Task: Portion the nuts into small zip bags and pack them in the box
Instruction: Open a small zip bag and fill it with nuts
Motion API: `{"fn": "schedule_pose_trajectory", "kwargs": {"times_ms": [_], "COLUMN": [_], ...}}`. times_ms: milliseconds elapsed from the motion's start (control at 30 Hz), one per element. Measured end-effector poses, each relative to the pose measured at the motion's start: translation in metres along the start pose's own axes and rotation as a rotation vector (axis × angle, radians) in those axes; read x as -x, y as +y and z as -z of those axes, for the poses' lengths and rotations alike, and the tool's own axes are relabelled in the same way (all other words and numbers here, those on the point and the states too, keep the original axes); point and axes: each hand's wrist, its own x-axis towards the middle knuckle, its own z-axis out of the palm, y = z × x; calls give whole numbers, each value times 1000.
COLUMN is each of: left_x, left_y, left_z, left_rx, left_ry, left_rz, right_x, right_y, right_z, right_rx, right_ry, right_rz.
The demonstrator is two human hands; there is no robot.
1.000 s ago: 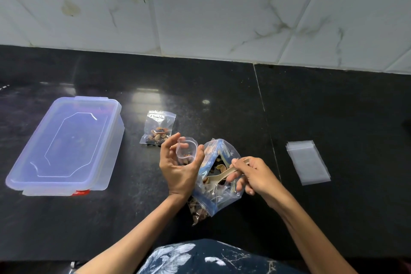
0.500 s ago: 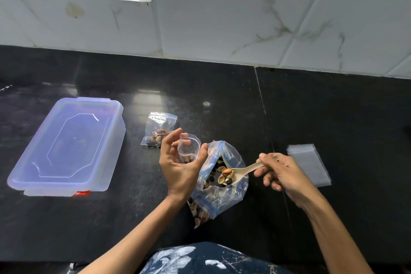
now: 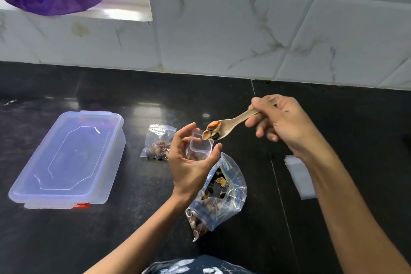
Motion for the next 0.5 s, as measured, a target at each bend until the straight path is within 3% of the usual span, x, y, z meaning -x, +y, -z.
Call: {"fn": "schedule_pose_trajectory", "kwargs": {"times_ms": [300, 500], "left_x": [-2, -3], "left_y": [3, 1], "left_z": [-3, -3], "left_rx": [39, 68], "left_ry": [8, 12], "left_rz": [56, 72], "right_x": [35, 43], "right_y": [-5, 3], "right_z": [-33, -38], "right_rx": [772, 854], "right_ry": [-32, 31], "right_rz": [507, 723]}}
